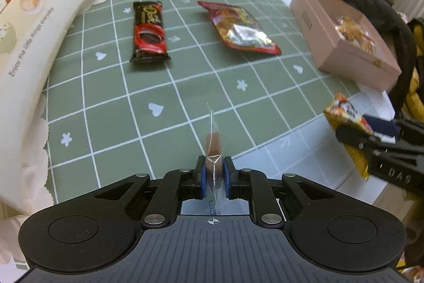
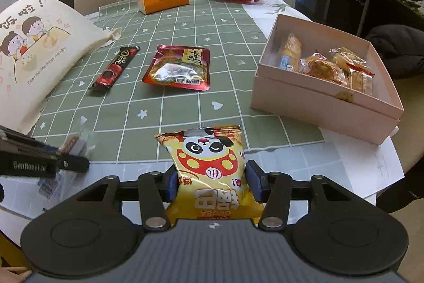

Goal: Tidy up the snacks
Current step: 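Carry the panda bag and lollipop into the pink box and open both tools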

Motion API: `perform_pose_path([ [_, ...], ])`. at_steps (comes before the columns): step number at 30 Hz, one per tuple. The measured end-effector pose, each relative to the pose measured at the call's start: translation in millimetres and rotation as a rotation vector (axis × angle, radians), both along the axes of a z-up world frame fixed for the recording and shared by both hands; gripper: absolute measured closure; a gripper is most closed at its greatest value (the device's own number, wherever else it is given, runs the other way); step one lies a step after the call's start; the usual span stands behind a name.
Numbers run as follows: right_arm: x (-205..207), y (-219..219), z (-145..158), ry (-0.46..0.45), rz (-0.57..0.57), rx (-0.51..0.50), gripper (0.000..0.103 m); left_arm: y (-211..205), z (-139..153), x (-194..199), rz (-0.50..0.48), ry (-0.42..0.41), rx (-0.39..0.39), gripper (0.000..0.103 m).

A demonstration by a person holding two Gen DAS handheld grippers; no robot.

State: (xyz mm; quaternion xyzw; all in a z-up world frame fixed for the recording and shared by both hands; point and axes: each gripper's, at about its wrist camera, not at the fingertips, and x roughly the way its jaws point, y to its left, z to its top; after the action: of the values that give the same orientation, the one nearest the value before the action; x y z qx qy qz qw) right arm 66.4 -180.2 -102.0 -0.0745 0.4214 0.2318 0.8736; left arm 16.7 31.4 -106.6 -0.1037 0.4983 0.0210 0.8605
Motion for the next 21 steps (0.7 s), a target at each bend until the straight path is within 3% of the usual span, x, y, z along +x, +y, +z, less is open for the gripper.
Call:
perform_pose_path([
  [4,-5.0,-8.1,1.4,0.005,-0.011,0.004,0.052,-11.0,16.0,-4.7,-0.055,-0.055,-0.024,0.087],
  [8,-5.1,-28.2,25.4,0.001,-0.035,0.038,0.054,-26.2,64.6,2.5,-0.135,-0.179,-0.122,0.087],
  [10,-1.6,-43.6,60.5,-0.064,-0.055,0.077,0.054,-34.4,111.4,12.9,-0.195,-0.314,-0.154,0.087],
  [15,12.0,-76.6,178.5,-0.363,-0.132,0.118,0.054,-49.2,218.6,45.1,-0.295,-0.615,-0.188,0.087],
  [18,23.8,-90.3,233.3,-0.478,-0.164,0.157,0.054,-62.1,254.2,71.5,-0.322,-0.699,-0.190,0.087],
  [21,39.3,-98.5,260.1,-0.565,-0.197,0.169,0.054,-79.1,256.0,98.1,-0.360,-0.696,-0.196,0.087],
])
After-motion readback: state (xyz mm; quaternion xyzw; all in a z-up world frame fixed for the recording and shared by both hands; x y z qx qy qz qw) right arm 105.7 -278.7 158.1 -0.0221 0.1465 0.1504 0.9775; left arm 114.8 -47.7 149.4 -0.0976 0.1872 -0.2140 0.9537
